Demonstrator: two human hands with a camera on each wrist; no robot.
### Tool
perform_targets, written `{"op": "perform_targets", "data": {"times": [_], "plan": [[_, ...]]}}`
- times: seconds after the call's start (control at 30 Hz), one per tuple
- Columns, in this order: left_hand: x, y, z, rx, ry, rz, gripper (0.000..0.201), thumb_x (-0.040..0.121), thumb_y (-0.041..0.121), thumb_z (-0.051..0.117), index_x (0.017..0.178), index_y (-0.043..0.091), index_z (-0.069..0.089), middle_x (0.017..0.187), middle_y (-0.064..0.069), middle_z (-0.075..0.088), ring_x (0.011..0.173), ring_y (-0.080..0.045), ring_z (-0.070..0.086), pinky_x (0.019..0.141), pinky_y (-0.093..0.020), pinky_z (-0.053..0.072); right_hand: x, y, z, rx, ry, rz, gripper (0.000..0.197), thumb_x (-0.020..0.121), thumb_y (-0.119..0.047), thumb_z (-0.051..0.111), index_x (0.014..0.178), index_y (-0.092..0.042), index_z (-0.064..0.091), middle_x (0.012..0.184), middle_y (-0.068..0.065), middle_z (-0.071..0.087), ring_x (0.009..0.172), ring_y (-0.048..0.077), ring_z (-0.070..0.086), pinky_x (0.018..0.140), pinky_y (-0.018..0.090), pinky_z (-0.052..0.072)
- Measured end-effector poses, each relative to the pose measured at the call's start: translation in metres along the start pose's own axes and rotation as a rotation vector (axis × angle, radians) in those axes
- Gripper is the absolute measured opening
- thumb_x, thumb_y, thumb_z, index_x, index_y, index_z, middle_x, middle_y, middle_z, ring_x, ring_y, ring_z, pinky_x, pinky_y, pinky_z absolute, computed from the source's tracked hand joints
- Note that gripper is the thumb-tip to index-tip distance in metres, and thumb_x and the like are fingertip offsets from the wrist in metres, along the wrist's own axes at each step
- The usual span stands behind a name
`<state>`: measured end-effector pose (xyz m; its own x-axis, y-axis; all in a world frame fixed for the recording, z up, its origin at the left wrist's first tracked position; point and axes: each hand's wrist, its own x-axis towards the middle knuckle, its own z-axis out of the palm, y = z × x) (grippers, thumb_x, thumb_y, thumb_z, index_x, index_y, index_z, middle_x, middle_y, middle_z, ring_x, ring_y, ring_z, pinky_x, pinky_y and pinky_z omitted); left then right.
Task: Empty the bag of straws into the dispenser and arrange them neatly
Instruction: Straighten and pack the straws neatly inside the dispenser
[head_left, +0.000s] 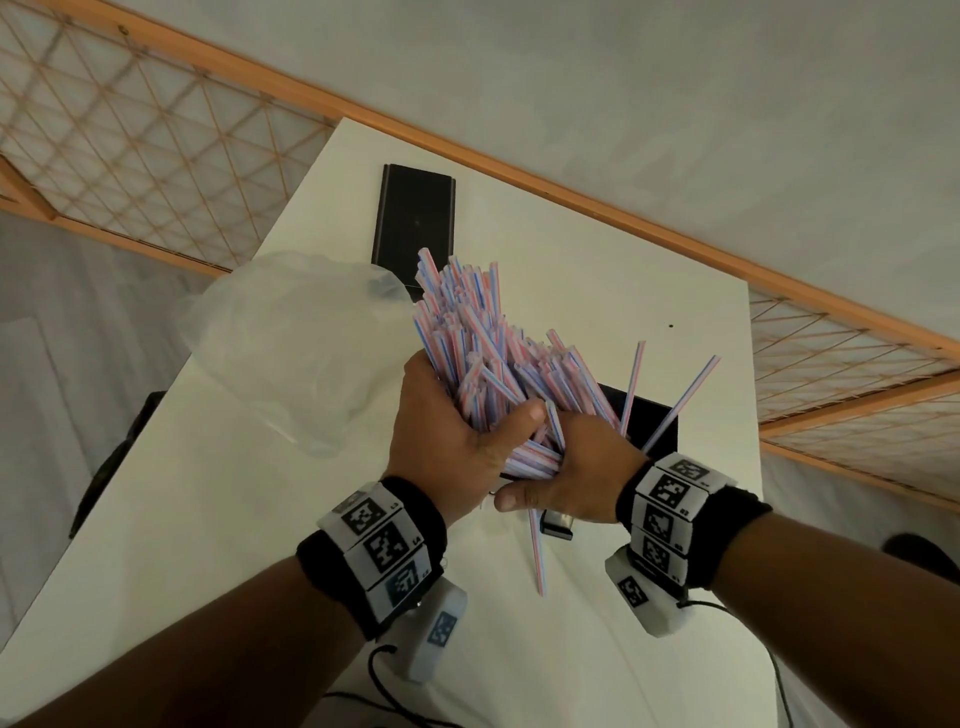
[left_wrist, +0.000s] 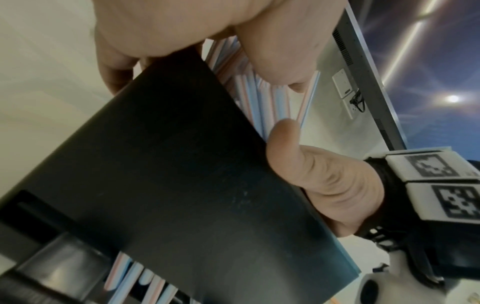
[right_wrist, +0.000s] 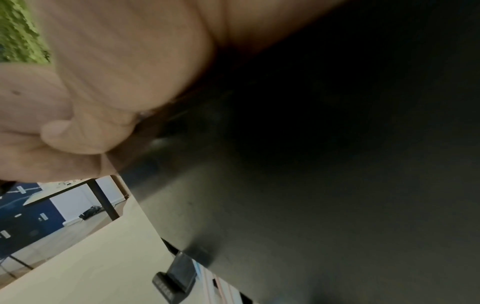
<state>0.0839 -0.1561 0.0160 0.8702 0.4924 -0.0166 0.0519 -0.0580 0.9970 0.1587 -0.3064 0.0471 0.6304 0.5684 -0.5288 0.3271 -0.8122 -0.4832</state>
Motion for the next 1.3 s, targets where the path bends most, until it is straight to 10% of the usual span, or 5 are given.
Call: {"op": "perform_targets", "data": {"times": [0.17,0.37,0.6,0.87,1.3], "plan": [[-0.005,0.007,-0.006,-0.117,-0.02,-0.011,0.075,0.058,0.05,0.078,0.116,0.021,0.041,0.108,0.015,0.06,0.096,0.017,0.062,0.076,-0.004,0.047,-0.007,0.01,0.002,-0.204,0.009,0.084,0.096,0.05,-0.1,0.045,0.108,-0.023,0.049,0.082,-0.01,0.055,0.076,0.009,0.057,0.064,0.027,0.044],[-0.003,0.002,0.003,0.097,0.024,-0.054,0.085,0.054,0.014,0.097,0.116,0.025,0.039,0.108,0.012,0.059,0.087,0.027,0.055,0.071,0.003,0.042,-0.027,0.011,0.004,-0.224,0.11,0.033,0.051,0.076,-0.066,0.069,0.098,-0.023,0.054,0.078,-0.008,0.059,0.068,0.013,0.055,0.062,0.027,0.043],[-0.001,0.007,0.011,0.21,0.05,-0.102,0.104,0.044,0.031,0.1,0.125,0.027,0.037,0.117,0.017,0.057,0.095,0.012,0.053,0.082,-0.004,0.043,-0.043,0.013,0.017,-0.196,0.172,-0.01,0.043,0.08,-0.047,0.069,0.114,-0.02,0.061,0.104,0.001,0.066,0.095,0.023,0.062,0.081,0.031,0.05],[-0.008,-0.001,0.005,0.258,-0.003,-0.181,0.111,0.05,0.033,0.1,0.137,0.026,0.031,0.104,0.027,0.059,0.086,0.01,0.062,0.085,-0.013,0.048,-0.076,0.019,0.054,-0.123,0.369,0.094,0.02,0.085,-0.034,0.061,0.071,-0.026,0.05,0.066,-0.007,0.055,0.063,0.023,0.053,0.061,0.035,0.05],[-0.012,-0.008,0.004,0.256,-0.004,-0.209,0.103,0.056,0.039,0.097,0.135,0.019,0.035,0.119,0.01,0.064,0.1,-0.007,0.066,0.096,-0.031,0.053,-0.017,0.045,0.121,-0.197,0.284,0.422,0.032,0.094,-0.041,0.053,0.121,-0.024,0.06,0.11,0.009,0.069,0.099,0.036,0.066,0.08,0.038,0.052]]}}
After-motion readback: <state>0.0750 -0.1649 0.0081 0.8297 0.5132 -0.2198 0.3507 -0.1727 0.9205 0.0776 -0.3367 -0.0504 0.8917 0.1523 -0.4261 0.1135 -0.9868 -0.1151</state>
